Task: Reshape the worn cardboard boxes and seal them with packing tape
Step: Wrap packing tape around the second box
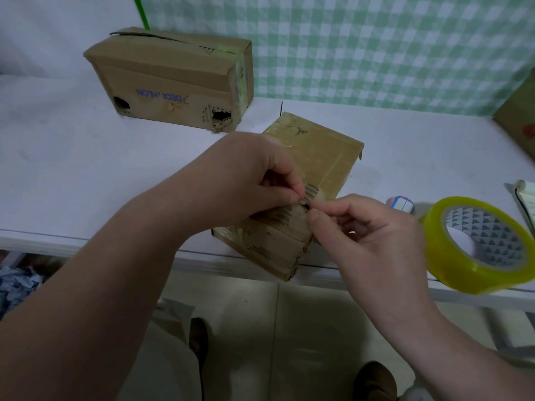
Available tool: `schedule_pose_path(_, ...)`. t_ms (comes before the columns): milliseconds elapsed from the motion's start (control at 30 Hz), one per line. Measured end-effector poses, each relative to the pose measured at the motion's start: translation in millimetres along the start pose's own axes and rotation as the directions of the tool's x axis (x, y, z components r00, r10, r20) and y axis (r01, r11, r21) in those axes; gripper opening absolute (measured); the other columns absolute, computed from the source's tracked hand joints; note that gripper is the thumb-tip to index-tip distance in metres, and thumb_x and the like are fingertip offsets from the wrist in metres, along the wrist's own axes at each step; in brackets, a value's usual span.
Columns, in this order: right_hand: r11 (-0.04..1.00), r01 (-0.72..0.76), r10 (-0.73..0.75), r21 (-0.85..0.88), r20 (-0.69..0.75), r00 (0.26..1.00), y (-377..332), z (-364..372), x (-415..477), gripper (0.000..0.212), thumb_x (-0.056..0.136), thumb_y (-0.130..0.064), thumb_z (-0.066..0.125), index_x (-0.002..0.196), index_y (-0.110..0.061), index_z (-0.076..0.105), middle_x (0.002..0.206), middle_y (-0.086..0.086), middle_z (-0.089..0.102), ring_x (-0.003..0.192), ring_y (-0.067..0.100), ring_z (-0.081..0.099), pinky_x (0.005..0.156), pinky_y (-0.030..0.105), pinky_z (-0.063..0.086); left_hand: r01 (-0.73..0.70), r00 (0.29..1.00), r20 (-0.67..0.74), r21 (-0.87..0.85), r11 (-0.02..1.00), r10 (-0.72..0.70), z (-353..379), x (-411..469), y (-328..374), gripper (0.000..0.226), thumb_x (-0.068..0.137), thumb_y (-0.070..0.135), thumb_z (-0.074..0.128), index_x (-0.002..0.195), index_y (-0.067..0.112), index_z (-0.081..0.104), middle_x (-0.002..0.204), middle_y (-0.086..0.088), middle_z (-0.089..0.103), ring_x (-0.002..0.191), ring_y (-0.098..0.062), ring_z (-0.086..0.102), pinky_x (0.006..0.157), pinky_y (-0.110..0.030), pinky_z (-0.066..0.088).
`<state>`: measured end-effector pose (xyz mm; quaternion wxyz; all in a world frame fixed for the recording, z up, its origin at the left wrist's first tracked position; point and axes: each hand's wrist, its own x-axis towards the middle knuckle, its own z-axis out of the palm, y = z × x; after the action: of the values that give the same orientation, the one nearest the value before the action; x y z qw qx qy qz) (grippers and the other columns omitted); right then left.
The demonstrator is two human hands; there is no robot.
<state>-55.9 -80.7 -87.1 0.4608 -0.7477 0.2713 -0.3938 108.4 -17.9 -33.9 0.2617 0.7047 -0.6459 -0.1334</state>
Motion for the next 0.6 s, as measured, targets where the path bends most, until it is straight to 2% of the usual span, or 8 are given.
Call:
schedule_pose_path(100, 1.0, 0.009, -0.009, -0.01, 0.004, 1.0, 0.5, -0.4, 0.2, 0.016, 0.077, -0.019, 0.071, 0.073, -0.034, 0.07, 0.066, -0.005, 0.067, 0.06, 0.01, 0.061, 0.056, 0.013, 0.047, 0.005, 1.0, -0.004, 0.006, 1.0, -0.005, 0.5, 0.3, 1.1, 0.007, 0.074, 0.03, 0.066, 0.073, 0.035, 0.069, 0.077, 0.015, 0.061, 0.076, -0.001, 0.056, 0.066, -0.006, 0.039)
schedule_pose_path(300, 1.0, -0.022, 0.021, 0.023, 0.047, 0.999, 3.0, -2.1, 4.8, 0.024, 0.077, -0.007, 0.075, 0.067, -0.028, 0.07, 0.063, 0.001, 0.064, 0.058, 0.017, 0.058, 0.053, 0.016, 0.047, 0.012, 1.0, -0.02, 0.056, 0.998, -0.011, 3.3, -0.1, 5.0, 0.013, 0.075, 0.025, 0.066, 0.069, 0.037, 0.063, 0.075, 0.017, 0.055, 0.073, 0.002, 0.053, 0.065, -0.007, 0.039)
schedule_pose_path(367, 1.0, -0.019, 0.018, 0.018, 0.069, 0.997, 4.1, -3.0, 7.3, 0.021, 0.076, -0.01, 0.075, 0.065, -0.026, 0.07, 0.063, 0.0, 0.064, 0.057, 0.016, 0.057, 0.052, 0.016, 0.046, 0.015, 0.999, -0.043, 0.076, 0.997, -0.011, 6.6, 0.0, 5.7, 0.015, 0.075, 0.024, 0.066, 0.067, 0.036, 0.061, 0.077, 0.016, 0.054, 0.072, -0.001, 0.053, 0.065, -0.007, 0.04)
schedule_pose_path(467, 0.999, -0.033, 0.032, 0.007, 0.093, 0.995, 6.1, -4.3, 11.1, 0.008, 0.072, -0.019, 0.069, 0.07, -0.027, 0.07, 0.061, -0.002, 0.062, 0.055, 0.008, 0.054, 0.052, 0.015, 0.043, 0.004, 0.997, -0.083, 0.108, 0.994, 0.005, 11.7, 1.2, 6.1, 0.015, 0.077, 0.015, 0.068, 0.067, 0.025, 0.066, 0.077, 0.01, 0.058, 0.073, -0.005, 0.053, 0.065, -0.01, 0.041)
schedule_pose_path(533, 1.0, -0.032, 0.032, -0.002, 0.092, 0.995, 7.2, -5.6, 14.6, 0.009, 0.072, -0.019, 0.068, 0.067, -0.026, 0.07, 0.062, -0.003, 0.062, 0.056, 0.007, 0.054, 0.054, 0.014, 0.043, -0.006, 0.995, -0.101, 0.089, 0.996, 0.015, 10.9, 0.6, 4.6, 0.01, 0.078, 0.015, 0.067, 0.071, 0.022, 0.07, 0.082, 0.008, 0.062, 0.074, -0.005, 0.055, 0.067, -0.013, 0.042)
schedule_pose_path(600, 1.0, -0.026, 0.026, -0.007, 0.079, 0.997, 8.6, -8.1, 19.9, 0.015, 0.076, -0.015, 0.071, 0.069, -0.028, 0.07, 0.065, -0.001, 0.064, 0.06, 0.011, 0.057, 0.056, 0.016, 0.047, -0.01, 0.993, -0.114, 0.05, 0.999, 0.015, 6.0, -1.5, 1.0, 0.008, 0.079, 0.026, 0.065, 0.082, 0.028, 0.072, 0.093, 0.012, 0.064, 0.08, -0.001, 0.057, 0.071, -0.01, 0.042)
